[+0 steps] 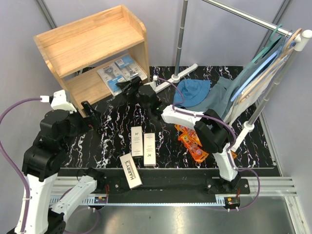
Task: Place and organize the shaving razors onto the shelf
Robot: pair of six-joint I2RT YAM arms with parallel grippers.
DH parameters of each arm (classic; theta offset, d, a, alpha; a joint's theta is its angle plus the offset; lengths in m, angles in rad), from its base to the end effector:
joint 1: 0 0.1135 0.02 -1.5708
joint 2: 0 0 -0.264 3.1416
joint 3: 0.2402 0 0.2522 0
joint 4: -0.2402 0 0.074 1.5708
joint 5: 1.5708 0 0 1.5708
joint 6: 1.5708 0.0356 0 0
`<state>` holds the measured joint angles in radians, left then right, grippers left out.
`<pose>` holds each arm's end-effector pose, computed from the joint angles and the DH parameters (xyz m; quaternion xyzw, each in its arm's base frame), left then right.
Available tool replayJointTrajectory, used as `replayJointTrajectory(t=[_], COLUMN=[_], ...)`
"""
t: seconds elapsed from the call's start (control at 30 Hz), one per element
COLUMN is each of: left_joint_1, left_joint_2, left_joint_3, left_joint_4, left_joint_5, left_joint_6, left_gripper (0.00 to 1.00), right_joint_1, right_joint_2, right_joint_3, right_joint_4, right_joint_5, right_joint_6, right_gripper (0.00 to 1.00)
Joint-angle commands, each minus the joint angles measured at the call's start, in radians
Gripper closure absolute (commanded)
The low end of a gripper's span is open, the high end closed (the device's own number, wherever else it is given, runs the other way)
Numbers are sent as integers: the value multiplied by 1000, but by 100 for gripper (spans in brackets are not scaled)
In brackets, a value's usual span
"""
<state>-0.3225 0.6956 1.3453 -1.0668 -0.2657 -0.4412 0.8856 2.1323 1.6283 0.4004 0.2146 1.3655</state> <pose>0.0742 -0.0150 0.4348 -0.1214 0.8251 -0.0984 0.5430 0.3300 0.3918 0.2600 0.2452 0.7003 0.5665 0.3585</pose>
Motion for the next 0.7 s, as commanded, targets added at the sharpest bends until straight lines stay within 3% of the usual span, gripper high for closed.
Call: replayJointTrajectory(t=[0.0,0.43,0.67], left_joint_1=[2,2,2], left_joint_2=[-2,-11,4], left_joint_3=[-15,-61,-113], left_joint_4=[37,44,60], left_joint_5=[23,51,135], left_joint_6=[18,4,-20], left_gripper=[1,1,1], right_joint_1=[7,7,7], right_joint_2=[-100,-310,-486], right_joint_3=[-47,-318,-517], right_joint_4=[139,201,69], right_joint_5=[-18,-21,-40], right_joint_6=[-54,-78,-169], right_gripper=[12,11,11])
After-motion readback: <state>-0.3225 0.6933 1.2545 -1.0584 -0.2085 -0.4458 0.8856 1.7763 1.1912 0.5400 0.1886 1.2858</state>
